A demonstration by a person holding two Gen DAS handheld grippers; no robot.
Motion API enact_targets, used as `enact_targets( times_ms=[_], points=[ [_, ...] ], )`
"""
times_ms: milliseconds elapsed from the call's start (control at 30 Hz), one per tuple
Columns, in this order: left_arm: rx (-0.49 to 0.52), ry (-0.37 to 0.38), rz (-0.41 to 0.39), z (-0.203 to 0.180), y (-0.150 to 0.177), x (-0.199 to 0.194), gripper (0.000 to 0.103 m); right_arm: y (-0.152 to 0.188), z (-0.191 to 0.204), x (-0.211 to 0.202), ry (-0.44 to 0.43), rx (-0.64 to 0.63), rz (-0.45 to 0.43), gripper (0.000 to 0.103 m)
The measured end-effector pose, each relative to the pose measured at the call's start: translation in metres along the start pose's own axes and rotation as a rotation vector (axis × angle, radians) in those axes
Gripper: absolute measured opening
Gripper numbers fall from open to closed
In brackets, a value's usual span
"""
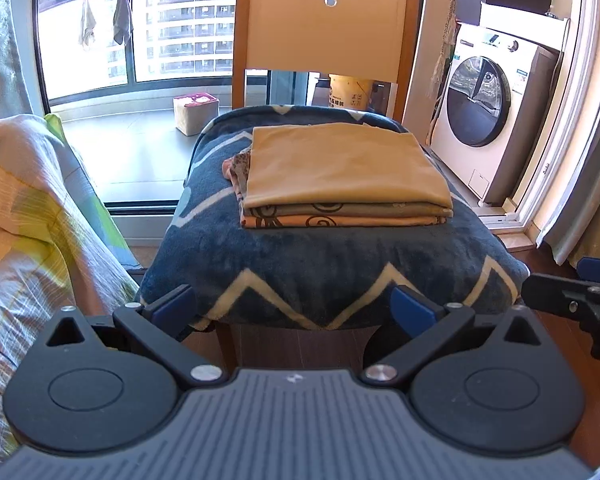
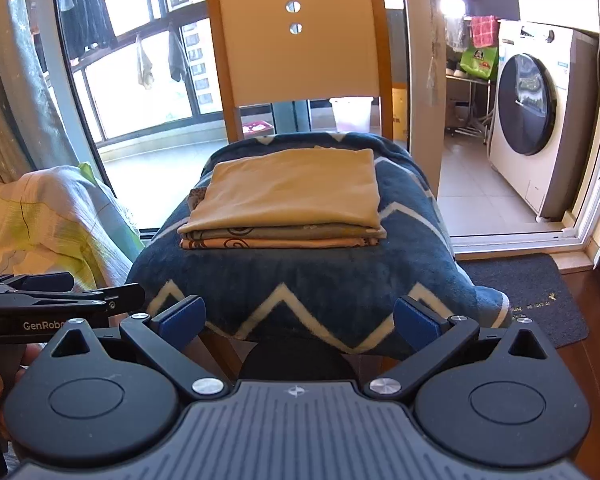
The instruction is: Fold clothes
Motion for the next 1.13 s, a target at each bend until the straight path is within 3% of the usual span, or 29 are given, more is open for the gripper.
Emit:
enact_targets(
  times_ms=[333, 1133],
  points=[
    [0.003, 0.009, 0.016, -0.015, 0.008, -0.005, 0.102, 0.007, -0.003, -0.01, 0.056, -0.047, -0.017, 0.103],
    [0.014, -0.025, 0.027, -0.021, 0.01, 0.002, 0.102, 0.012, -0.01, 0.0, 0.045, -0.044, 0.018, 0.103]
  ],
)
Point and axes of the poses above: each gripper's, at about its wrist camera, not at the fingertips, and x roughly the way its jaws point, z to its left, y to its underside, the point moved 4 cm from there along x, roughly the way its jaws point, and after that the axes turned 2 degrees about x, right-handed, at the moved point
